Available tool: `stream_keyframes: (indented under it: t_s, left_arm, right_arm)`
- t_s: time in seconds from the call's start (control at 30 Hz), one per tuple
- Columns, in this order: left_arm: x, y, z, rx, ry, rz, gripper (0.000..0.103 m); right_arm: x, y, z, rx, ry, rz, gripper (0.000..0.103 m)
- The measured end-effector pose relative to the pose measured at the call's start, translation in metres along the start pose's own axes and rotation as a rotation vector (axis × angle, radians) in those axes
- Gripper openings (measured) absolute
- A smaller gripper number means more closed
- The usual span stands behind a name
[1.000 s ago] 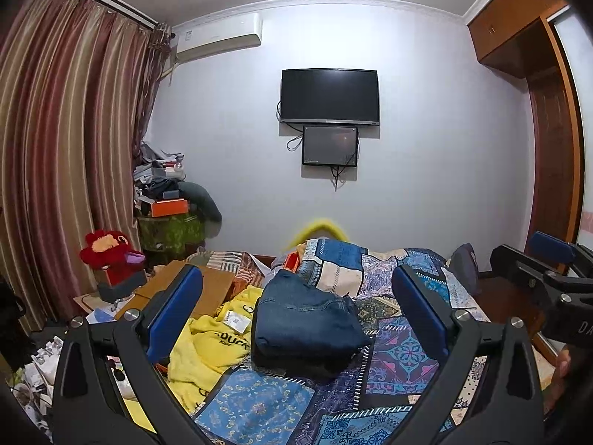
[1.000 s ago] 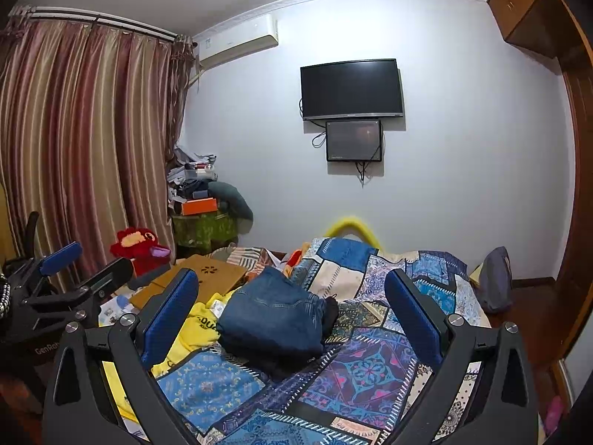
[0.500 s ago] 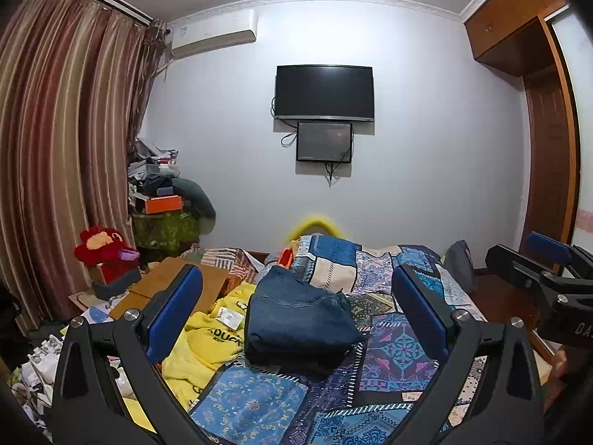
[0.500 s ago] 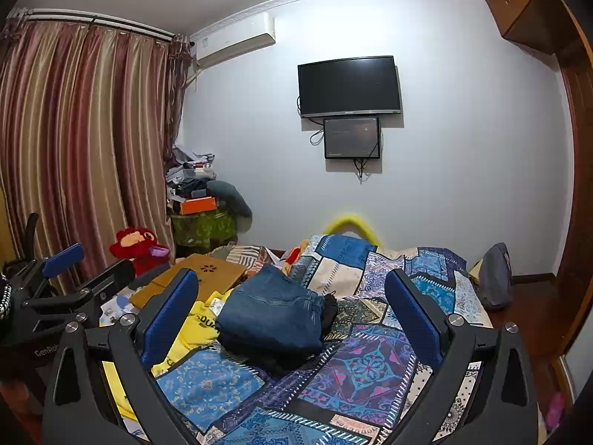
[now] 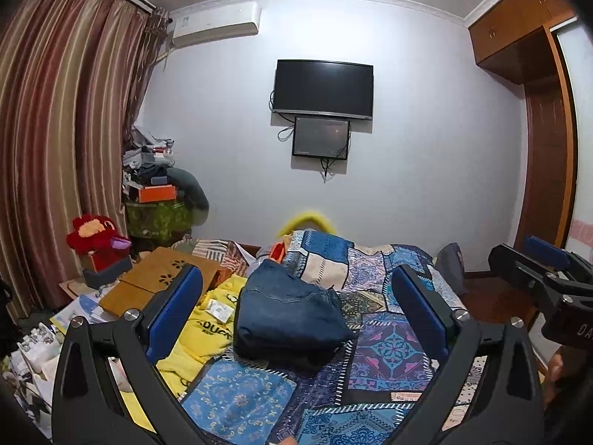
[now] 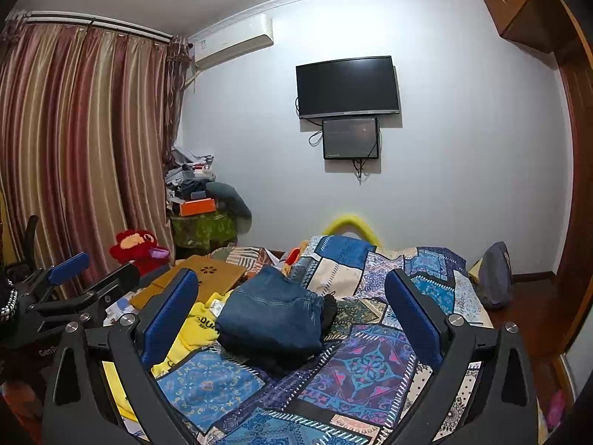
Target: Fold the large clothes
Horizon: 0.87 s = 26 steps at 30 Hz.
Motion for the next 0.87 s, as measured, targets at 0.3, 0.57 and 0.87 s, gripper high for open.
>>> stream_keyframes:
  t_s: [0.3,0.57,0.87]
  left_arm:
    - [0.0006,-0.0013,-0.0002,0.004,0.007,-0.014,0.102]
    - [-0.0042,-0.0007,0.0001,0.0,-0.005,-0.016,0.102]
    - [-0.0079,-0.0017,-0.0029,0.006,-0.008,-0.017,0.102]
  right_arm:
    - [-0.0004,-0.0019,0.0015,0.001,0.0,-0.002,0.1]
    - [0.0007,-0.0029,0.0004,0.005,-0.004,0.0,0.1]
    - [0.0,-0.0038,-0.0011,0.009,-0.011,-0.002,0.1]
Point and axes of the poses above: each gripper's, at about its wrist camera, not at the fingertips, and y roughly against the way its jaws point, x to its left, z to its top, the point moved 4 cm from there along -y, roughly the way its jaws point, and after that the axes turned 7 degrees about -y, right-handed, at the moved point
